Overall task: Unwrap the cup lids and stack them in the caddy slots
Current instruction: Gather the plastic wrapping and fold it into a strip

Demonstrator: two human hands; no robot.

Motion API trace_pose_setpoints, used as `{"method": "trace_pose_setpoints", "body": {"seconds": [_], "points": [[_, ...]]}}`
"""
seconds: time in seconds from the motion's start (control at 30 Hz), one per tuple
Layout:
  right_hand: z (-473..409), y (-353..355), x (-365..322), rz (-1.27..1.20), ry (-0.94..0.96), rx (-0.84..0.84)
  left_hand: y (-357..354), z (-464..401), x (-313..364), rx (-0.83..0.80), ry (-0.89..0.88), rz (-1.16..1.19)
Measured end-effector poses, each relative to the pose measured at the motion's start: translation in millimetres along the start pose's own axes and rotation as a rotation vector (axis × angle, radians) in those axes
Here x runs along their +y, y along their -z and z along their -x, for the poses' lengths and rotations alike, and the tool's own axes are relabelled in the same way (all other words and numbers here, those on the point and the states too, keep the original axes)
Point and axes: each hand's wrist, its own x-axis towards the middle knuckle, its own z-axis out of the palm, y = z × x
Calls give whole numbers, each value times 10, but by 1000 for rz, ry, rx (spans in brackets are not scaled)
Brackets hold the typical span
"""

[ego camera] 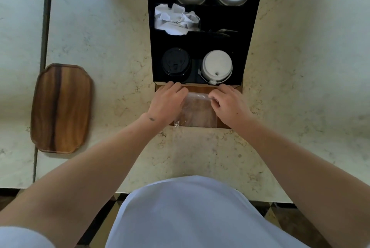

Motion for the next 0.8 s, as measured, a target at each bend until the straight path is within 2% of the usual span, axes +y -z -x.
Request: {"method": "trace_pose_setpoints", "body": {"seconds": [0.37, 0.5, 0.6, 0.8], "points": [[59, -10, -14, 26, -57, -51, -35, 22, -58, -92, 48, -5], [48, 15, 3, -24, -147, -54, -21, 26, -20, 1, 58, 49], [30, 55, -4, -16, -139, -55, 20, 17, 23, 81, 16, 43], [-51, 166, -30, 31, -97, -74, 92, -101, 60, 82, -15, 14]]}}
